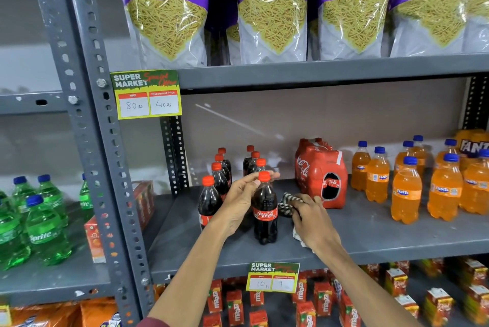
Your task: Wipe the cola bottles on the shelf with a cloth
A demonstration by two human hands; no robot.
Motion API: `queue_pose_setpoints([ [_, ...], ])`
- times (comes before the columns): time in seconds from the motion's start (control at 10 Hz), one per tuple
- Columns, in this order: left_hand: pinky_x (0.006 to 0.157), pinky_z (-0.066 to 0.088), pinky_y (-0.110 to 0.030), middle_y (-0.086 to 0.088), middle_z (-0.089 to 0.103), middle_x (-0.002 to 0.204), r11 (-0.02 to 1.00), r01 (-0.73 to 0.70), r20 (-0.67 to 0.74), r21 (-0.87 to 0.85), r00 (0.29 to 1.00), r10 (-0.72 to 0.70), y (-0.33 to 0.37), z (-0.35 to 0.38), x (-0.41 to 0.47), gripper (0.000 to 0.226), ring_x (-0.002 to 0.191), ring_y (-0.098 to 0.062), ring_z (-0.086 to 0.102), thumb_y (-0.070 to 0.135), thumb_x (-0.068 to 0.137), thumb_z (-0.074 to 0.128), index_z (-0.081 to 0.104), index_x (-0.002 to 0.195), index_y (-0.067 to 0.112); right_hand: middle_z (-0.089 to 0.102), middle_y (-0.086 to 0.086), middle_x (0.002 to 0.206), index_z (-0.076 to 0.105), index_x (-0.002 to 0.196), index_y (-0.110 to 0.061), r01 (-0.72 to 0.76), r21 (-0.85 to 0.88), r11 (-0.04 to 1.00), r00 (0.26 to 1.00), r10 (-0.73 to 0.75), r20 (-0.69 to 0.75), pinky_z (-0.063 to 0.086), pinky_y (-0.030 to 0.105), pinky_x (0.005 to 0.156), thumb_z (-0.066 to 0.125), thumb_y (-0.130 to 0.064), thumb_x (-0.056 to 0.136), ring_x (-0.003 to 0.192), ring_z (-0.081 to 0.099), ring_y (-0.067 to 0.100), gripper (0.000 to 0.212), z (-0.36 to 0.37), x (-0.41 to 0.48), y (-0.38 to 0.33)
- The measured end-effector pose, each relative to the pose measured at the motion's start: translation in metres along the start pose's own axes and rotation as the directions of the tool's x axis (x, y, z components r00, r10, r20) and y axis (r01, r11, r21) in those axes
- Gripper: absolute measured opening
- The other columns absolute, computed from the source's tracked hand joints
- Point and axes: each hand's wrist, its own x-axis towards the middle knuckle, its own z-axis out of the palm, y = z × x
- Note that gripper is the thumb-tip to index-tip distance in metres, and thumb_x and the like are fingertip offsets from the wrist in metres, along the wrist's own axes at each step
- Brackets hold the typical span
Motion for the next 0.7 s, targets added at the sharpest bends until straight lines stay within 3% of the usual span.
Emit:
queue_pose_setpoints([
  [0.3, 0.126, 0.024, -0.041, 0.011, 0.062, 0.144, 0.999, -0.005, -0.023, 0.037, 1.000, 0.006, 0.005, -0.006, -0.004, 0.043, 0.142, -0.005, 0.046, 0.016, 0.109, 0.033, 0.066, 0.131, 0.033, 0.057, -0.004, 0.133, 0.064, 0.128, -0.019, -0.017, -0.023, 1.000, 1.000, 0.017, -0.002, 0.047, 0.034, 0.094, 0.049, -0.019, 0.098, 0.107, 0.043, 0.020, 0.033, -0.001, -0.001, -0.002],
  [0.5, 0.128, 0.017, -0.039, 0.019, 0.046, 0.157, 0.978, -0.052, 0.047, 0.203, 0.998, 0.043, 0.015, -0.012, -0.018, 0.042, 0.150, 0.000, 0.030, 0.030, 0.110, 0.032, 0.050, 0.147, 0.036, 0.061, -0.006, 0.125, 0.069, 0.116, -0.025, -0.009, -0.090, 0.996, 0.998, 0.004, -0.056, 0.046, 0.036, 0.088, 0.053, -0.028, 0.094, 0.103, 0.046, 0.020, 0.027, -0.002, -0.004, -0.002],
  [0.6, 0.125, 0.016, -0.025, 0.021, 0.033, 0.163, 0.940, -0.094, 0.080, 0.328, 0.994, 0.072, 0.032, -0.009, -0.038, 0.045, 0.151, 0.006, 0.022, 0.040, 0.109, 0.029, 0.038, 0.153, 0.038, 0.064, -0.005, 0.120, 0.072, 0.109, -0.026, 0.013, -0.090, 0.996, 0.988, -0.027, -0.154, 0.043, 0.036, 0.087, 0.059, -0.030, 0.092, 0.104, 0.048, 0.020, 0.022, -0.007, -0.006, -0.008],
  [0.7, 0.124, 0.016, -0.016, 0.019, 0.029, 0.165, 0.901, -0.149, 0.018, 0.408, 0.988, 0.155, 0.038, -0.005, -0.050, 0.047, 0.149, 0.011, 0.020, 0.035, 0.109, 0.032, 0.034, 0.156, 0.030, 0.065, -0.005, 0.118, 0.073, 0.106, -0.024, 0.024, -0.032, 0.999, 0.965, -0.032, -0.262, 0.041, 0.034, 0.084, 0.064, -0.030, 0.091, 0.105, 0.049, 0.019, 0.019, -0.014, -0.006, -0.009],
])
